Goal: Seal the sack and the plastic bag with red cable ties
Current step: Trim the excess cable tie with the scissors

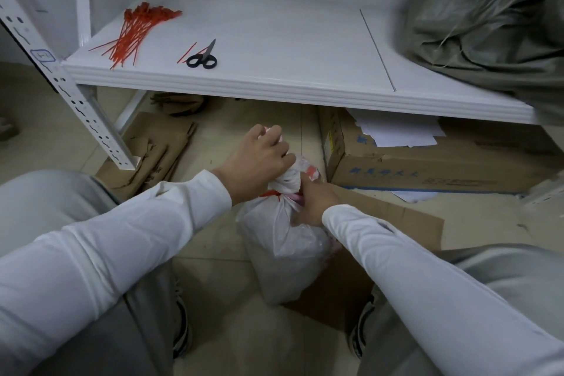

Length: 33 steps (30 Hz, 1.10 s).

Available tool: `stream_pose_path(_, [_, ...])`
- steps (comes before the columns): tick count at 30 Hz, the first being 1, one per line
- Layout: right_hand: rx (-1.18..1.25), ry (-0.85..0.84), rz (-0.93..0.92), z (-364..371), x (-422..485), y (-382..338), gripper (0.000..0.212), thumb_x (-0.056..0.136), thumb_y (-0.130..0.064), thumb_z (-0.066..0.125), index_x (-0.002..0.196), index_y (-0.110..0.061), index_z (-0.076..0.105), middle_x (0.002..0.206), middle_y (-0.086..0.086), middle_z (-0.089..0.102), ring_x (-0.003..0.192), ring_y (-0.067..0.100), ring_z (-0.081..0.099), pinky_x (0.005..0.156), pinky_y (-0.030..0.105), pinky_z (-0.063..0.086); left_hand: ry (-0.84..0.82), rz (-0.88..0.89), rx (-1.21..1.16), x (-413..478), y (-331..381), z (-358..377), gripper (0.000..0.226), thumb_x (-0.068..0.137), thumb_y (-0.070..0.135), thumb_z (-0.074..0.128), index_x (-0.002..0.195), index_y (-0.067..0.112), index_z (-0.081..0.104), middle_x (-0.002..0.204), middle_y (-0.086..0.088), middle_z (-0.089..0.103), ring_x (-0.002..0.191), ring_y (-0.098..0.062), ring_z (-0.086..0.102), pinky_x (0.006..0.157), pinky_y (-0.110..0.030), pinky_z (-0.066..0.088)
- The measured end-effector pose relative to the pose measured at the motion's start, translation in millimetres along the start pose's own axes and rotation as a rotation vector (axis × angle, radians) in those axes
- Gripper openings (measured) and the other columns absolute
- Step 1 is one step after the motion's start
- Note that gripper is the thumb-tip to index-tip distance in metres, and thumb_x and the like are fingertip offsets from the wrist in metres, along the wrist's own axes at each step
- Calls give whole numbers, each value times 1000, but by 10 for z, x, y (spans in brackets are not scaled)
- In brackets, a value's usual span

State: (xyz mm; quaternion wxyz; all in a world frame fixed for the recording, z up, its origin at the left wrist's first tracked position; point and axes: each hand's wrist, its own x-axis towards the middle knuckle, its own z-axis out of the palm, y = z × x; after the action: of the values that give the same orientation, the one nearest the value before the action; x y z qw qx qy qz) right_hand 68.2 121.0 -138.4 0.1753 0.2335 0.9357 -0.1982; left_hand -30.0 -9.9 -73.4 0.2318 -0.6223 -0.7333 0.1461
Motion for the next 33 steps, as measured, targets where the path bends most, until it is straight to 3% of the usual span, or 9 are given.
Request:
stream_pose_path(7, [24, 161, 19, 40, 105, 91, 38, 87, -27, 58, 121, -18, 43, 112, 12, 58, 100, 31, 57, 76, 36, 49, 12, -25, -53, 52, 38, 135, 30, 69, 12, 66, 99, 15, 64, 93, -3, 63, 89, -25, 51, 71, -36, 47])
stream_pose_path(12, [99, 295, 31, 125, 99, 17, 17, 91, -24, 49, 107, -17, 49, 105, 10, 59, 92, 30, 58, 71, 34, 45, 14, -101, -61, 64, -57, 194, 33, 64, 13, 70, 97, 18, 65, 90, 0, 64, 91, -25, 52, 67, -35, 46])
stream_pose_path(15, [180, 355, 51, 100, 43, -17, 18, 91, -20, 47, 109, -17, 51, 110, 13, 60, 96, 33, 59, 77, 38, 49, 1, -149, -61, 44, -116, 191, 34, 59, 14, 75, 91, 20, 67, 84, 3, 64, 85, -25, 53, 60, -32, 43])
stream_pose_path(19, [246, 457, 0, -92, -62, -57, 19, 92, -24, 50, 107, -14, 56, 106, 14, 64, 97, 35, 60, 73, 32, 41, 81, -254, -100, -11, -194, 78, 40, 55, 17, 80, 94, 17, 68, 84, 1, 66, 79, -28, 56, 56, -30, 39])
stream_pose_path(26, [361, 634, -100, -572, -370, -178, 21, 87, -19, 56, 106, -19, 64, 106, 13, 67, 100, 34, 59, 80, 35, 46, 303, -417, -264, -151, -312, -227, 50, 73, 28, 69, 119, 12, 60, 107, -8, 66, 90, -36, 54, 66, -40, 48])
stream_pose_path(33, [399, 824, -191, -999, -894, -100, 25, 84, -16, 60, 108, -20, 63, 105, 7, 68, 102, 33, 56, 82, 36, 44, 510, -404, -241, -125, -292, -807, 52, 77, 29, 69, 126, 16, 56, 117, -4, 62, 94, -35, 51, 70, -43, 48])
